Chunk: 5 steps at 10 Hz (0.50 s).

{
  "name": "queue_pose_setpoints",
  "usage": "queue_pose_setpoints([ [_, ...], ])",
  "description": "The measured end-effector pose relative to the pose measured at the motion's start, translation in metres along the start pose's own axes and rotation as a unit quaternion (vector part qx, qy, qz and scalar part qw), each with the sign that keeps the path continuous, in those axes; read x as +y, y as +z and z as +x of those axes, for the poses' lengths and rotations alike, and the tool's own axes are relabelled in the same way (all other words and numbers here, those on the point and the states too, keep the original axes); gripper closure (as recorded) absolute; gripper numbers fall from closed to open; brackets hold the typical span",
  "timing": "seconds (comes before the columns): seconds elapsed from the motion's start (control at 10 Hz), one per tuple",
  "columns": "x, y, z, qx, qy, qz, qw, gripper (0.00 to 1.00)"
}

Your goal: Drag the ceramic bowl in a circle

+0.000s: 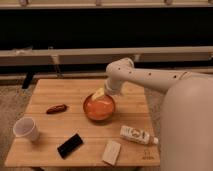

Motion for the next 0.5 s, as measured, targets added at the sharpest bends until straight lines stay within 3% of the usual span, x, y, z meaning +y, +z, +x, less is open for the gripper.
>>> queue_pose_setpoints([
  [0.5,0.0053,-0.0032,-0.0004,0.000,-0.005,0.000,1.0000,0.00],
])
